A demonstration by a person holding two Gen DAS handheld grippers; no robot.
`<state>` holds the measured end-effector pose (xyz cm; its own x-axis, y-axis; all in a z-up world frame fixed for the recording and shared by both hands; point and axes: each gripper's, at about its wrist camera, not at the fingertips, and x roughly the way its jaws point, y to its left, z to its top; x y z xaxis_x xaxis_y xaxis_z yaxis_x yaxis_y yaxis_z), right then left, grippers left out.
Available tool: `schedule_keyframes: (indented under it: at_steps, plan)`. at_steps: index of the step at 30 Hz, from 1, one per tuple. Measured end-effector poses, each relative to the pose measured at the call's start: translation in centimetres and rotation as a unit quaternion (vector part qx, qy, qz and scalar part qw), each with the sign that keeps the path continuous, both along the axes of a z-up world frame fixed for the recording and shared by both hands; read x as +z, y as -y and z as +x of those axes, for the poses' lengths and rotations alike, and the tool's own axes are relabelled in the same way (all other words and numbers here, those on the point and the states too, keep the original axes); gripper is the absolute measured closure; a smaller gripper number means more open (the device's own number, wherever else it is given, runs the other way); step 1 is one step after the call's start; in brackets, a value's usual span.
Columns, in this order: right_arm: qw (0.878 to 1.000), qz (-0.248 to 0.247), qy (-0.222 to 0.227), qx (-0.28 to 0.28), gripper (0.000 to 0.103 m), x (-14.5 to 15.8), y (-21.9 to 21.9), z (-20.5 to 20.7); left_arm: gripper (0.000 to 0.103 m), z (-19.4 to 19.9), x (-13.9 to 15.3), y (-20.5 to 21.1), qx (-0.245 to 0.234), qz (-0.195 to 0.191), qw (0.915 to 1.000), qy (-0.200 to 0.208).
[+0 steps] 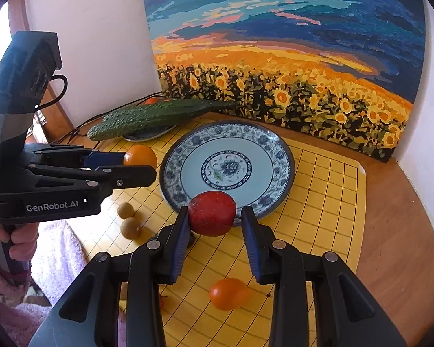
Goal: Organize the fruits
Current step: 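Lift and carry the red apple in the right tool while the left tool carries the orange over the plate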
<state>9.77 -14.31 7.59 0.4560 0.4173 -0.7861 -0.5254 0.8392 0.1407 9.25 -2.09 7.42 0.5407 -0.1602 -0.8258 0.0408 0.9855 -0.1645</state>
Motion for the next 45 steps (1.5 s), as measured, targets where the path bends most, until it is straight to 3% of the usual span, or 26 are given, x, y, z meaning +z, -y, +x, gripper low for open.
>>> schedule_keyframes:
  at_steps: [21, 34, 45]
  plan:
    - [1.0, -0.004, -0.019, -0.021, 0.067, -1.9, -0.8, 4.8, 0.066, 5.7, -2.2, 0.3, 0.007, 0.006, 0.9993, -0.036]
    - [0.998, -0.001, -0.043, -0.04, 0.067, -4.1, -1.4, 9.3, 0.066, 9.2, -3.4, 0.1, 0.015, 0.016, 0.9991, -0.035]
    - [0.998, -0.009, -0.051, -0.047, 0.067, -5.2, -1.5, 10.9, 0.066, 10.1, -4.9, 0.2, 0.017, 0.017, 0.9985, -0.048]
